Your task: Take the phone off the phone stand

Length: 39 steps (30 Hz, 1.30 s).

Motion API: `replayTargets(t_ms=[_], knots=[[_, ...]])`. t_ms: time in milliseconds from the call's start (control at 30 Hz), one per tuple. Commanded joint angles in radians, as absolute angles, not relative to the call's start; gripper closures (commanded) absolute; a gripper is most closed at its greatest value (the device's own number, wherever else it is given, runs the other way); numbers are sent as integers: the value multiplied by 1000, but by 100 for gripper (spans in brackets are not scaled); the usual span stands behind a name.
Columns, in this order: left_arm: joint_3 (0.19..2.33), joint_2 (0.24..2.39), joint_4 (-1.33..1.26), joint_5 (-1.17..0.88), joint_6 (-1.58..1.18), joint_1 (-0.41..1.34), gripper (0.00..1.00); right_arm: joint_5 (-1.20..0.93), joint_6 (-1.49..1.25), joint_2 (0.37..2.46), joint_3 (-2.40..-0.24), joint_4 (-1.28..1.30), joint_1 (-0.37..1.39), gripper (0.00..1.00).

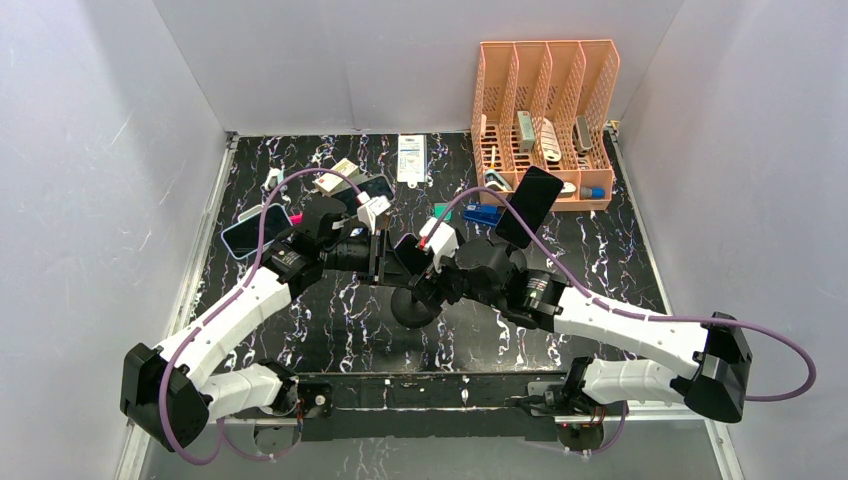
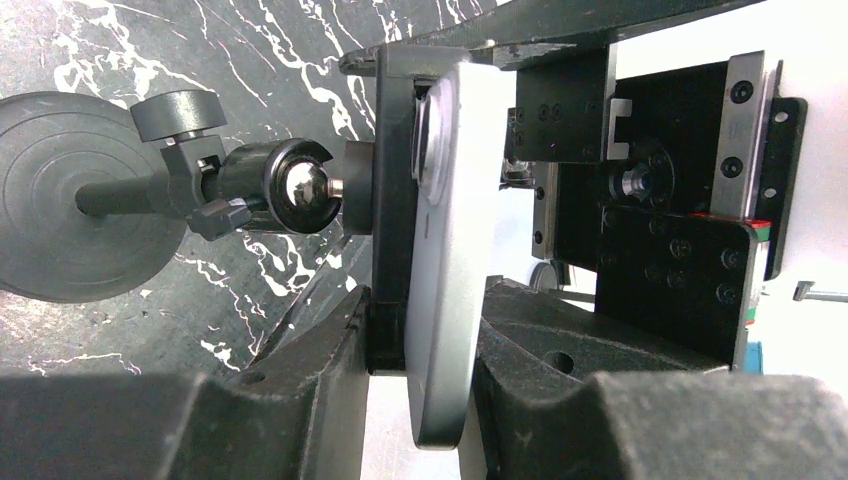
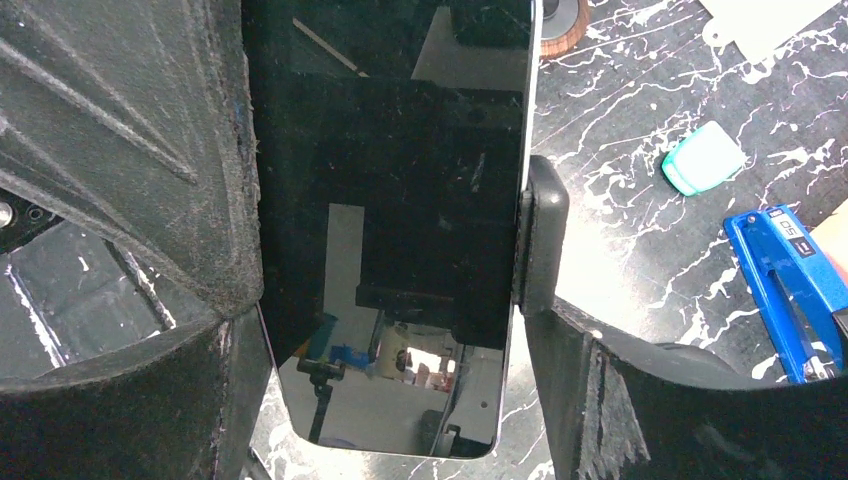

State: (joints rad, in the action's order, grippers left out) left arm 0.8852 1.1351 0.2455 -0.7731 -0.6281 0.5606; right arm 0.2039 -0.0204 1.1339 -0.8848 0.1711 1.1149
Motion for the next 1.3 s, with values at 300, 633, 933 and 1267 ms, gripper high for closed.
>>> replayTargets(t_ms=[300, 633, 933, 1267], knots=[[911, 1121, 309, -777, -641, 561, 100, 217, -2, 1138, -861, 96, 1123, 19], [921, 1089, 307, -756, -641, 561, 60, 194, -2, 1111, -852, 101, 1123, 51], [849, 910, 167, -622, -692, 561, 38, 202, -67, 1090, -872, 127, 1123, 52], [502, 624, -226, -415, -839, 564, 36, 224, -227, 1130, -951, 174, 1123, 52]])
